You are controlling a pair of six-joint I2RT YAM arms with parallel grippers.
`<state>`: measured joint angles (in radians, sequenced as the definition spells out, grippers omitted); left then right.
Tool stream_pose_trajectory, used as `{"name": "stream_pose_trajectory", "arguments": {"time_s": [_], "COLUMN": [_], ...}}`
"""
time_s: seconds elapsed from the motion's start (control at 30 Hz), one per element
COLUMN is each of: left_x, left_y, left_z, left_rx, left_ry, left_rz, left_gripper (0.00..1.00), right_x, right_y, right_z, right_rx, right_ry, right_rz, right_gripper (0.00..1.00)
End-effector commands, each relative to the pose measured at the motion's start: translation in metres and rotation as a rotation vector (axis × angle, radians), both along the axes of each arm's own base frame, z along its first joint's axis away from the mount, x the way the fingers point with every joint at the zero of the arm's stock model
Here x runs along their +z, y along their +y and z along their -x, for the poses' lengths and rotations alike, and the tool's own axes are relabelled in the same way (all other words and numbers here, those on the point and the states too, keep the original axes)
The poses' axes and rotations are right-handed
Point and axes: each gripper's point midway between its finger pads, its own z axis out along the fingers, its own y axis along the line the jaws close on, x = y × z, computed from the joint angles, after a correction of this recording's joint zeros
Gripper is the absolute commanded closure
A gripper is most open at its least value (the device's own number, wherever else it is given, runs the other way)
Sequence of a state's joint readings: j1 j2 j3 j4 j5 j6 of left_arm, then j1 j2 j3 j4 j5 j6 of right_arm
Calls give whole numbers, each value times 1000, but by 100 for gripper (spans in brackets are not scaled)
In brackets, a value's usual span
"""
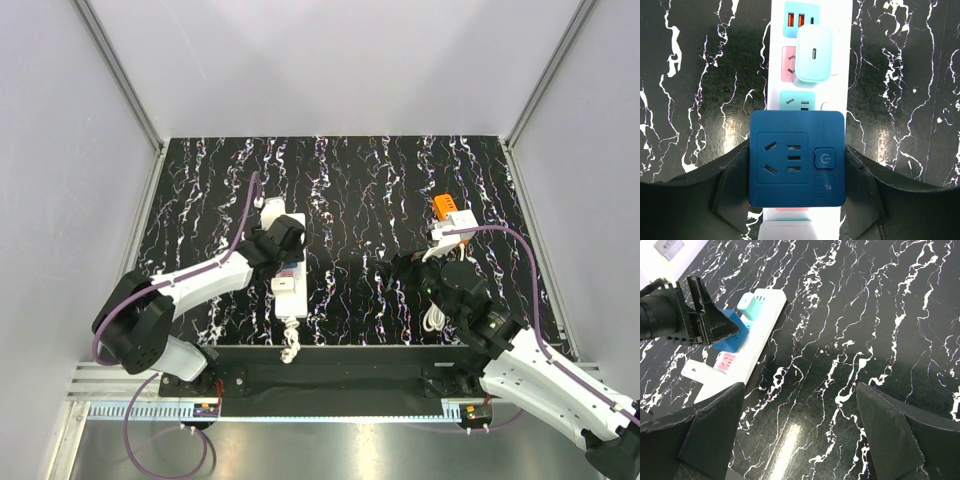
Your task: Insert the plug
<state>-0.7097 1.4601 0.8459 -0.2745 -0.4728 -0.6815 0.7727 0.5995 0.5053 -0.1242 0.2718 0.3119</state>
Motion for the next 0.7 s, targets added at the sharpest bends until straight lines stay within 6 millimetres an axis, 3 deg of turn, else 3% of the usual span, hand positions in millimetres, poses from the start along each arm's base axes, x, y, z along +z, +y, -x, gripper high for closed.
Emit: {"name": "stream_pose_trajectory", "arguments": {"time_s": [0.0,0.67], "left_x": [-80,-119], "left_y": [16,4], "left_z": [86,115], "left_rx": [-45,-95], "left_ry": [369,475], "left_rz": [-79,-121], "left_gripper": [100,100], "right_x": [14,22], "right_y": [2,-11], "right_z": [-4,3], "right_rx": [-10,-33], "right_ry": [-39,-58], "right_rz": [-34,-40], "right_gripper": [0,0]}}
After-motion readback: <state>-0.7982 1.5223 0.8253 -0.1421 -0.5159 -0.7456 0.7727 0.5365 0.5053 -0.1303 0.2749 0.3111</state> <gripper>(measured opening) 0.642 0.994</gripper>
